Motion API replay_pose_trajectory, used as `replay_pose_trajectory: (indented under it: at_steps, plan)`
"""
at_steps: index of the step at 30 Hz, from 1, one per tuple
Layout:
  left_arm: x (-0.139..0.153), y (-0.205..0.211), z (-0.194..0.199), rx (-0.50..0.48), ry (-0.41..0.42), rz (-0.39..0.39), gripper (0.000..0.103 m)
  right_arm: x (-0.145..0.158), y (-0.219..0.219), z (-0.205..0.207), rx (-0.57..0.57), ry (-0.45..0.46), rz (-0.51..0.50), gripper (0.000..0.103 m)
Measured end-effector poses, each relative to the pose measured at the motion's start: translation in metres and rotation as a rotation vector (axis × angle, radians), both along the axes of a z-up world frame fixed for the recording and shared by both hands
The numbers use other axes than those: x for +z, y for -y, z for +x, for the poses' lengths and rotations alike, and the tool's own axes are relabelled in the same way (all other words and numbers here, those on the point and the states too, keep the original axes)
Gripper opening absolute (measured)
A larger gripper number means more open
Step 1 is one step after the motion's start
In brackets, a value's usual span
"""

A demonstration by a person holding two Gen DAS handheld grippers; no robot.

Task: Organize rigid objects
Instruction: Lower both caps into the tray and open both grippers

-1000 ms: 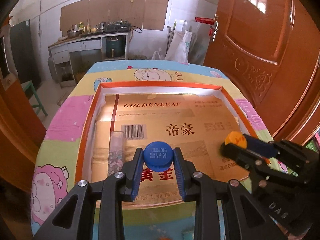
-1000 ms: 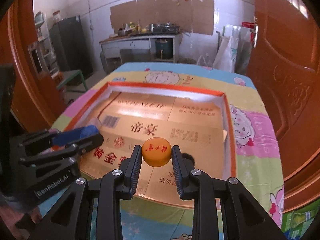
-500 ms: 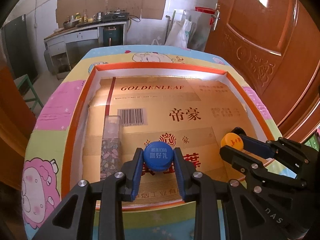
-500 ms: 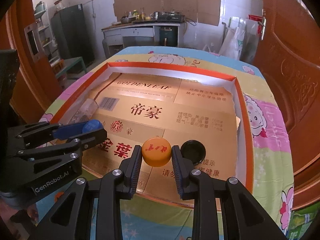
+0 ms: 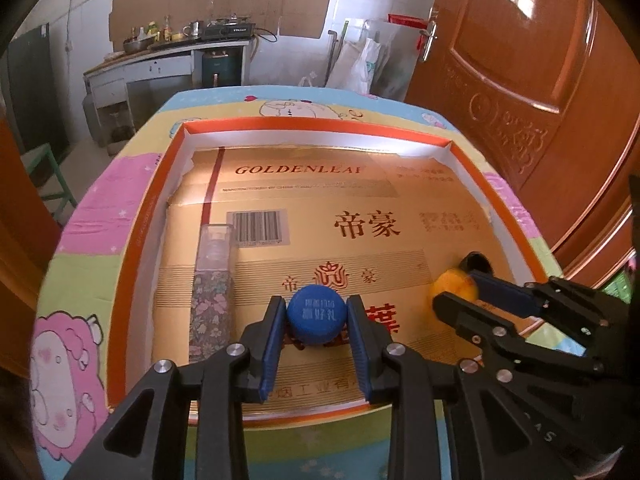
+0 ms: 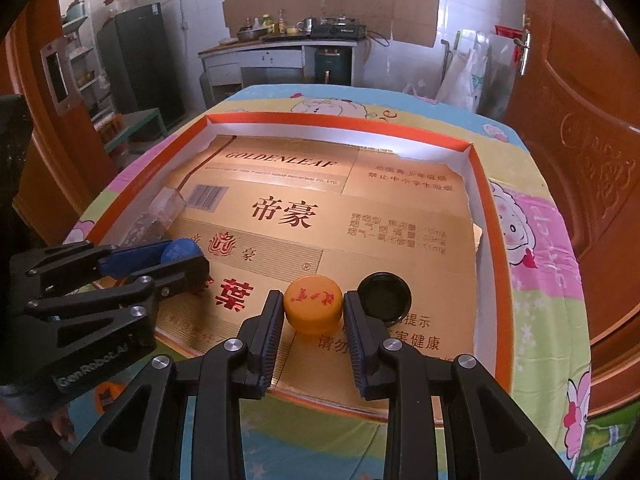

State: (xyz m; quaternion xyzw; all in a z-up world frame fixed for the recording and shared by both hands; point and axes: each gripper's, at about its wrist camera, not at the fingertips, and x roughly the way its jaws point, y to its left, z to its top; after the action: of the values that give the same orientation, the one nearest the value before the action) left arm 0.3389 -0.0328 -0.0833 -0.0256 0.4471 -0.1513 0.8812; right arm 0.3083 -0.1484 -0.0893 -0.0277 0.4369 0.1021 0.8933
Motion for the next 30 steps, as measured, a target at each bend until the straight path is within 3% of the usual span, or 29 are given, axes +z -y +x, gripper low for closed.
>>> replay_pose_trajectory:
  at_steps: [3,5,8,15,21,30]
  plan:
    - [0.003,-0.002,-0.003,-0.002,0.013,-0.022,0.032,0.000,0.003,-0.001,-0.001,0.001,0.015,0.046]
    - [0.009,-0.001,-0.006,-0.002,0.038,-0.021,0.035,0.000,0.003,-0.001,0.002,0.000,0.021,0.049]
    - [0.018,-0.001,-0.012,-0.003,0.076,-0.030,0.041,0.002,0.003,-0.003,0.000,0.008,0.014,0.049]
    - [0.031,-0.006,-0.016,0.011,0.111,-0.056,0.041,0.013,0.012,-0.009,-0.018,0.036,0.055,0.048]
    - [0.042,-0.007,-0.024,0.035,0.143,-0.024,0.041,0.021,0.018,-0.015,-0.036,0.049,0.079,0.049]
    - [0.075,-0.022,-0.067,0.075,0.258,0.009,0.041,0.052,0.009,-0.050,-0.029,0.112,0.061,0.049]
